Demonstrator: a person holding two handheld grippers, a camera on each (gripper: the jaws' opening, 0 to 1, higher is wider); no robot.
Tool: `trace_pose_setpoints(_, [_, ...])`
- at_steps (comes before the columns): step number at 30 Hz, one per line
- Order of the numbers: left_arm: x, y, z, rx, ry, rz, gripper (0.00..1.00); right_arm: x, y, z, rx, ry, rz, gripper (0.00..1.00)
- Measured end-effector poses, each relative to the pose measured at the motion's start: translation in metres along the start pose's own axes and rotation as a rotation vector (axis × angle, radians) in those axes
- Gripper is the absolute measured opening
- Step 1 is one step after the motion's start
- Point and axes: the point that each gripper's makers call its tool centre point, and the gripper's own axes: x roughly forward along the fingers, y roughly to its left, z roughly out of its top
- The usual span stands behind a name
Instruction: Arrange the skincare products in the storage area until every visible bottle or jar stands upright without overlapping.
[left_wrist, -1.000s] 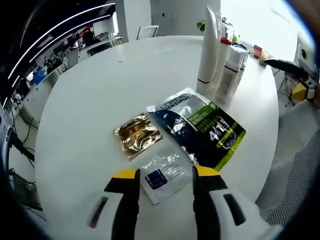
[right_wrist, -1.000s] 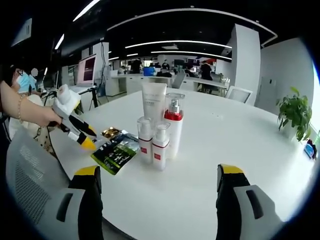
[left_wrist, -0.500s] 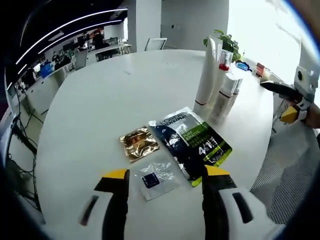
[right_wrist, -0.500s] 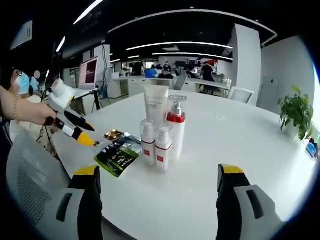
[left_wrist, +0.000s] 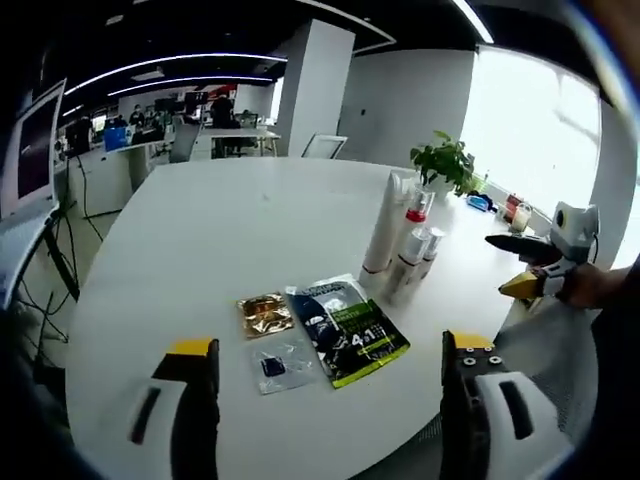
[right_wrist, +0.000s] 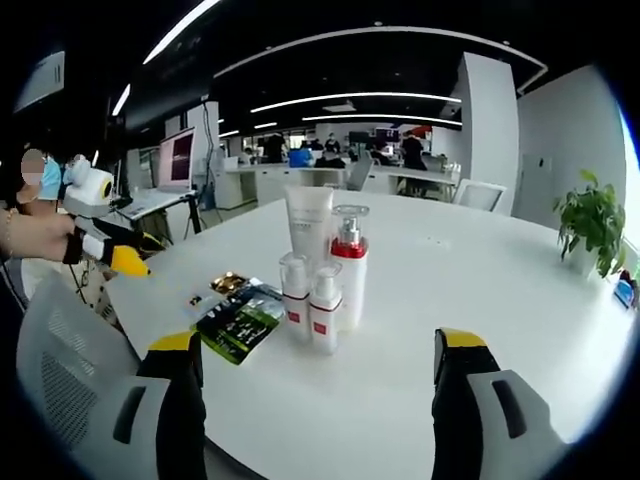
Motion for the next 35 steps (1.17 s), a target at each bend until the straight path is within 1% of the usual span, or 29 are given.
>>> trace_pose_setpoints(3, [-0.005,-0.003,0.003,-0.007,-0.025,-0.004,0.96,0.0,0.002,0.0,-0.002,-0.001,0.007,0.97])
trace_pose_setpoints(6, [-0.007,-0.005,0.0,-0.022,-0.024,0.009,0.98,0.0,0.004,0.002,-0.001,-0.007,0.014,0.97])
trace_pose_setpoints(8, [-0.007,-0.01,-0.001,-0.031,-0.026,-0.002,0.99,0.001,0.006,0.002,0.001,-0.007,0.021,0.98])
trace_pose_setpoints(9, [-0.007,-0.013,-0.001,-0.024,-0.027,-0.01,0.99,0.001,0.006,0.002,-0.001,-0.01,0.025,0.98])
trace_pose_setpoints(10, [-0.007,-0.02,-0.002,0.012,-0.022,-0.008,0.99,0.001,0.006,0.003,-0.002,-0.015,0.026,0.98])
trace_pose_setpoints(11, [-0.007,-0.021,-0.003,0.017,-0.014,-0.007,0.99,0.0,0.007,0.004,-0.001,-0.019,0.028,0.98])
trace_pose_setpoints(13, [-0.009,-0.02,-0.004,0.021,-0.011,-0.005,0.99,-0.001,0.009,0.004,-0.001,-0.019,0.03,0.99])
trace_pose_setpoints(16, [-0.012,-0.018,-0.003,0.047,-0.021,0.007,0.99,0.0,0.008,0.006,-0.006,-0.026,0.027,0.99])
trace_pose_setpoints(19, [-0.011,-0.022,0.001,0.056,-0.038,0.005,0.98,-0.001,0.006,0.005,-0.002,-0.023,0.022,0.99])
trace_pose_setpoints(23, [-0.007,-0.02,-0.004,0.055,-0.023,0.009,0.97,-0.002,0.006,0.004,-0.01,-0.02,0.016,0.99])
trace_pose_setpoints(27, [-0.008,-0.022,-0.003,0.058,-0.031,-0.002,0.97,-0.002,0.006,0.005,-0.015,-0.025,0.014,0.99])
trace_pose_setpoints(31, [-0.006,-0.019,-0.01,0.062,-0.008,-0.002,0.96,-0.002,0.007,0.003,-0.013,-0.016,0.016,0.99])
trace_pose_setpoints(35, [-0.007,-0.022,-0.01,0.072,-0.006,-0.013,0.96,-0.002,0.009,0.002,-0.024,-0.008,0.019,0.99])
